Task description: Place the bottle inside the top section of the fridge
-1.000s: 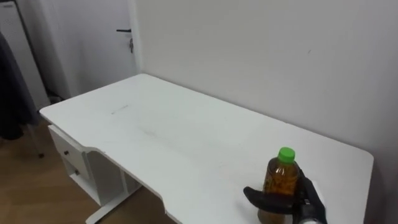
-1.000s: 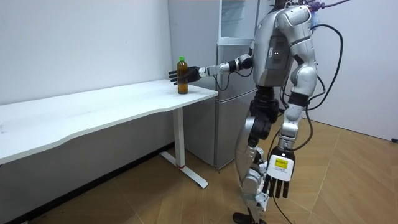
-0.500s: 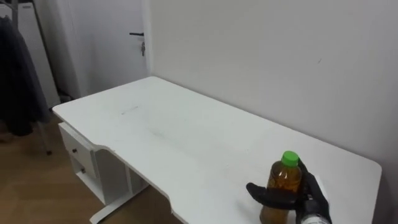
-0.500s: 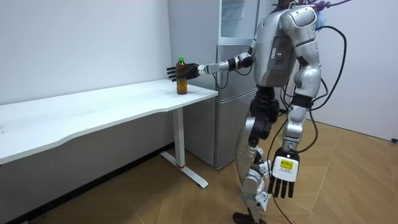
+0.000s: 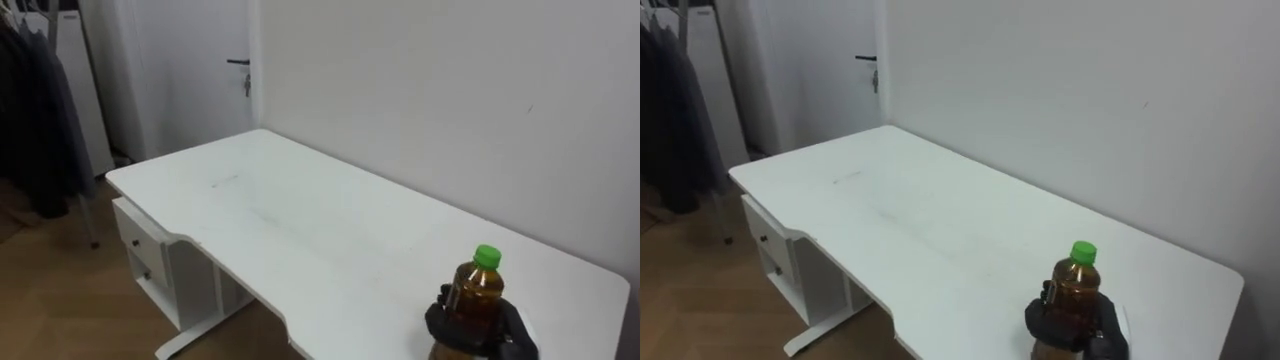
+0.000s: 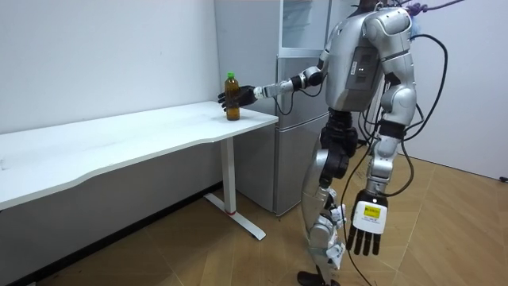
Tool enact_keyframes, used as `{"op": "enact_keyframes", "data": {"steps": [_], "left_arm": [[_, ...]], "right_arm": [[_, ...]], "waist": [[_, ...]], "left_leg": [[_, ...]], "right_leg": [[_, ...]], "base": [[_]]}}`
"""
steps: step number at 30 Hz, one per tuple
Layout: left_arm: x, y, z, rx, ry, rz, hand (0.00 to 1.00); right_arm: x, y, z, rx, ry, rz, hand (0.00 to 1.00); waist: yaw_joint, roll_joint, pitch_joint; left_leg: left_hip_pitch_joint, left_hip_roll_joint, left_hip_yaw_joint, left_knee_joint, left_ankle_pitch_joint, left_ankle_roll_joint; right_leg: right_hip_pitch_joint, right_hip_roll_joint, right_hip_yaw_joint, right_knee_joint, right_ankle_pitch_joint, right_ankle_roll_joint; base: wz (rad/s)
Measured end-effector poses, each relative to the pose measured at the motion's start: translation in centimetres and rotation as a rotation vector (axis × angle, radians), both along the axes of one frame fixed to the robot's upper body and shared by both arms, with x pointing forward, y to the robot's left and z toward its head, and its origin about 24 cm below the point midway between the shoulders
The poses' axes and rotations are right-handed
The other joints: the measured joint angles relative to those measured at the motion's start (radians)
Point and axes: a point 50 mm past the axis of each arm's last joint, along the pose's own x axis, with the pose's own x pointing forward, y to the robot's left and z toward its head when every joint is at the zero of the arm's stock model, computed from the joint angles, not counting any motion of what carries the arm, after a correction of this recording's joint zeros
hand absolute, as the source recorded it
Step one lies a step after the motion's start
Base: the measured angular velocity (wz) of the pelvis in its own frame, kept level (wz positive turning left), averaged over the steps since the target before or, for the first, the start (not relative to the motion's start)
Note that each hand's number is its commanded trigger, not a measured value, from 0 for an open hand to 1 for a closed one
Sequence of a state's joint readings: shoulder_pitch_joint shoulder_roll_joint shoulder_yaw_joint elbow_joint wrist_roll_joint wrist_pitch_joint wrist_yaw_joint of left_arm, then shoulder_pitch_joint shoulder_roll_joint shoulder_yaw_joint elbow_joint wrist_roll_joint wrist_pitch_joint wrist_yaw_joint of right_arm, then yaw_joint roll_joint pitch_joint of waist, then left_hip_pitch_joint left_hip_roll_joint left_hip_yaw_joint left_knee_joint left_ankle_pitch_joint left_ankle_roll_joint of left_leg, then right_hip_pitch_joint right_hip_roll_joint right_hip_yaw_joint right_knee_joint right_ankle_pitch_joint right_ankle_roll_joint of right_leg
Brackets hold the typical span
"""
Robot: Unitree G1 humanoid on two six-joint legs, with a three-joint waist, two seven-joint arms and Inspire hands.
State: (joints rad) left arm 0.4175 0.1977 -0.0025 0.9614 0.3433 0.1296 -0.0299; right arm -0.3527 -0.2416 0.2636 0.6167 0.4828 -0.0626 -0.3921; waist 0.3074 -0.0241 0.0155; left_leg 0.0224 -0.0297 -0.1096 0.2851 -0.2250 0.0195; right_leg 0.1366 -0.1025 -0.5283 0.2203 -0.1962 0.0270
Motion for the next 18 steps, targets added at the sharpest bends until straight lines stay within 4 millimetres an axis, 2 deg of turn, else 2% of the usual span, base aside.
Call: {"op": "enact_keyframes", "data": {"steps": [4, 9, 12, 15, 18], "left_arm": [[-0.4, 0.0, 0.0, -0.004, 0.001, 0.017, 0.00], [-0.6, -0.1, 0.1, -0.008, -0.004, 0.040, 0.00], [-0.7, 0.0, 0.2, -0.006, -0.004, 0.038, 0.00], [-0.3, 0.2, 0.2, -0.005, -0.016, 0.031, 0.00], [0.3, 0.4, 0.2, 0.001, -0.033, 0.041, 0.00]], "right_arm": [[-0.1, 0.1, -0.2, 0.010, 0.006, 0.030, 1.00], [-0.2, 0.1, -0.3, 0.021, 0.009, 0.089, 1.00], [-0.3, 0.3, -0.5, 0.033, 0.014, 0.130, 1.00], [-0.4, 0.2, -0.6, 0.057, 0.020, 0.165, 1.00], [-0.7, 0.3, -0.5, 0.064, 0.017, 0.201, 1.00]], "waist": [[-0.004, 0.002, -0.0078], [-0.017, 0.005, -0.0098], [-0.027, 0.006, -0.0140], [-0.029, 0.008, -0.0143], [-0.037, 0.000, -0.0190]], "left_leg": [[0.008, -0.001, 0.001, -0.002, 0.001, 0.001], [0.007, 0.000, 0.001, -0.003, 0.001, 0.001], [0.012, 0.002, 0.015, -0.014, 0.002, 0.002], [0.024, 0.003, 0.027, -0.021, 0.002, 0.002], [0.029, 0.004, 0.043, -0.032, 0.003, 0.004]], "right_leg": [[0.008, -0.002, 0.000, 0.000, 0.000, 0.000], [0.007, -0.002, 0.000, 0.001, -0.001, 0.001], [0.003, -0.002, 0.010, 0.000, -0.001, 0.002], [0.005, -0.001, 0.028, -0.001, -0.001, 0.002], [-0.003, 0.000, 0.047, 0.000, -0.001, 0.002]], "base": [[0.00], [0.00], [-0.07], [-0.15], [-0.16]]}}
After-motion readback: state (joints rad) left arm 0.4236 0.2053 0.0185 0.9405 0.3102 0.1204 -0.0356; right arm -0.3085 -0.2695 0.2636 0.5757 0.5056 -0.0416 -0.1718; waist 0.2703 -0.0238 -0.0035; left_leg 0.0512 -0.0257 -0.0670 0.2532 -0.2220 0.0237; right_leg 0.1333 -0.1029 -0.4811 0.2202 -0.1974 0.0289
